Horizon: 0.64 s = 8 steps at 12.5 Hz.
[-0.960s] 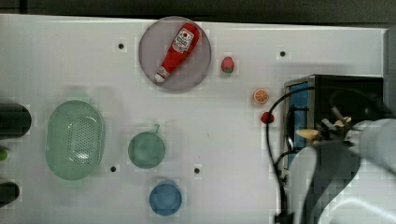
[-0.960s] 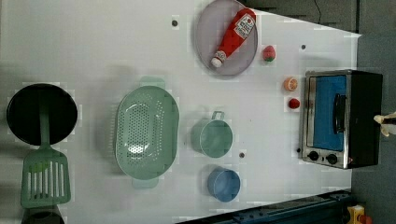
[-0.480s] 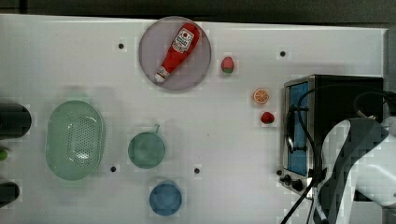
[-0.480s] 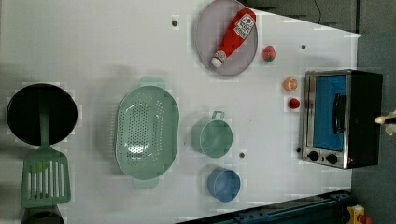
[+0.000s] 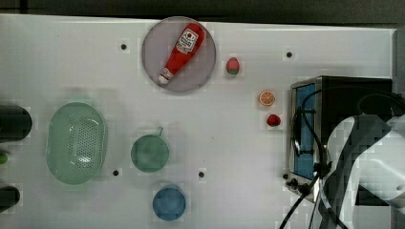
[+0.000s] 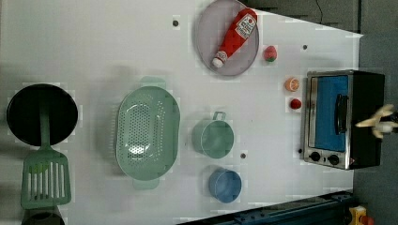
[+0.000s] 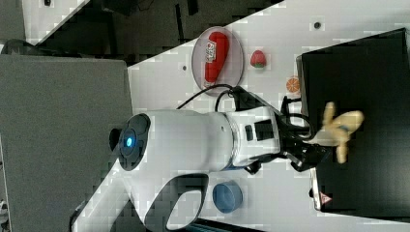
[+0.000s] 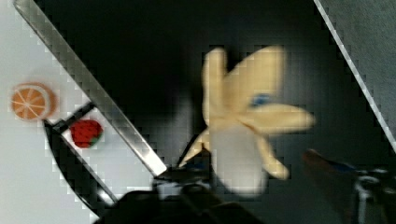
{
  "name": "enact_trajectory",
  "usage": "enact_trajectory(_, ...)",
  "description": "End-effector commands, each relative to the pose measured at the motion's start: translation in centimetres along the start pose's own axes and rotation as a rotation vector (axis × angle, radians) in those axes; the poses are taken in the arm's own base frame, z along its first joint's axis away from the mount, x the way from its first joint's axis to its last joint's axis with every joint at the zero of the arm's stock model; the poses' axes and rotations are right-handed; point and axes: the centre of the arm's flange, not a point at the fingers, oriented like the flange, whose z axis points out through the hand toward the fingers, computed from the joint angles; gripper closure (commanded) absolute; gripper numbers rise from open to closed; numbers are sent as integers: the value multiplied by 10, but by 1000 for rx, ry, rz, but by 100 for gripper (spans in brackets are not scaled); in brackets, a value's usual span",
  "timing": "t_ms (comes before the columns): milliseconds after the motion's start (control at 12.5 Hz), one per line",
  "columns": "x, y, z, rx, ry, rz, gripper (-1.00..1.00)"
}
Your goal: Pick banana from table and place on oven.
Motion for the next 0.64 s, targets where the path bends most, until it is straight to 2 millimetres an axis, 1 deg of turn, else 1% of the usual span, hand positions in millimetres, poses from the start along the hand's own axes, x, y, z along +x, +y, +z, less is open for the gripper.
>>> enact_trajectory(80, 0, -4, -17, 12, 15, -61, -100)
enact_trajectory(160, 1, -6, -21, 13, 23, -65, -100)
enact_trajectory(240, 4, -11, -31, 15, 41, -74, -100)
enact_trajectory(400, 8, -29, -67, 26, 93, -123, -100)
enact_trajectory(480, 4, -45, -86, 37, 95, -153, -100)
enact_trajectory(560, -5, -65, -100, 53, 69, -190, -100)
enact_trajectory(640, -19, -91, -112, 75, 34, -218, -100)
